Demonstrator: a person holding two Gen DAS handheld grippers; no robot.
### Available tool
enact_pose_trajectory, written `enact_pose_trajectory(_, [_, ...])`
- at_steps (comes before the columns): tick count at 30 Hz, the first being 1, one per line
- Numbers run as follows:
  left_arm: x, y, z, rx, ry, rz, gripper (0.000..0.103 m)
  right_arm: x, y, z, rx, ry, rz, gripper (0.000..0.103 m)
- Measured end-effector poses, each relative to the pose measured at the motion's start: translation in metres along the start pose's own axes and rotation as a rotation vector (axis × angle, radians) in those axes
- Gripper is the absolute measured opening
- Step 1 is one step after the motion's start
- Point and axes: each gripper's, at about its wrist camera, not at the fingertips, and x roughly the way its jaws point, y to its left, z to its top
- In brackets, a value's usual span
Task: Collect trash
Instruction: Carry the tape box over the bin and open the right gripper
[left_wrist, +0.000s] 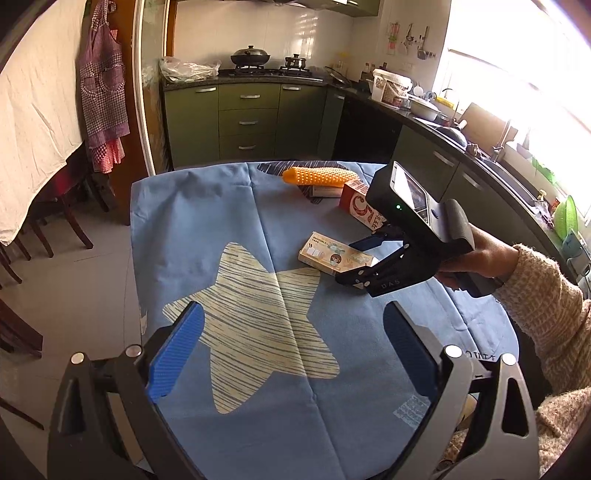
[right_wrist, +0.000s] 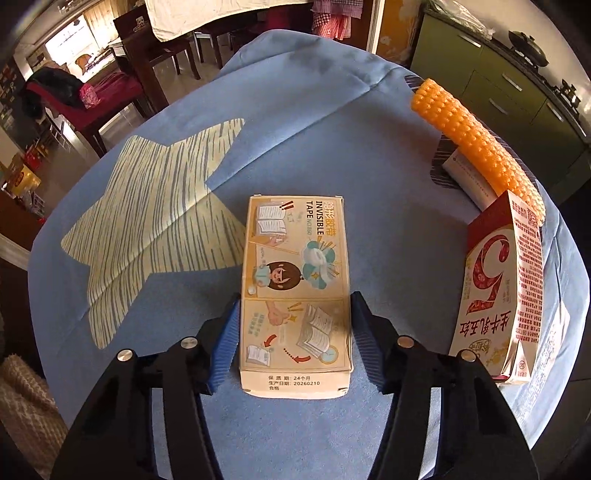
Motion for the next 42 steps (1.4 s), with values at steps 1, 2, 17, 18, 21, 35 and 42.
enact_pose_trajectory(1, [0.000,0.000,0.000,0.002,0.000,-0.001,0.093,0.000,0.002,-0.001,-0.001,-0.001,-0.010,0.057])
enact_pose_trajectory(2, [0.000,-0.001,0.000,0.005,0.001,-0.001,0.093,-0.001,0.003,-0.002,0.001,-0.005,-0.005,0.057])
enact_pose_trajectory(17, [0.009,-0.021,0.003,0.040,0.011,-0.034,0.093,-0.113,-0.029,-0.117,0.171,-0.147,-0.071,0.057])
enact_pose_trajectory(18, [0.010,-0.024,0.004,0.046,0.012,-0.040,0.093,-0.126,-0.044,-0.133,0.218,-0.152,-0.102,0.057])
enact_pose_trajectory(21, [0.015,-0.036,0.007,0.068,0.016,-0.062,0.093,-0.158,-0.098,-0.186,0.391,-0.165,-0.211,0.057])
enact_pose_trajectory(35, [0.037,-0.069,0.020,0.128,0.055,-0.096,0.093,-0.159,-0.266,-0.368,0.932,-0.086,-0.435,0.081])
enact_pose_trajectory(42, [0.063,-0.069,0.054,0.215,0.046,-0.142,0.093,-0.168,-0.260,-0.358,0.952,-0.188,-0.392,0.081])
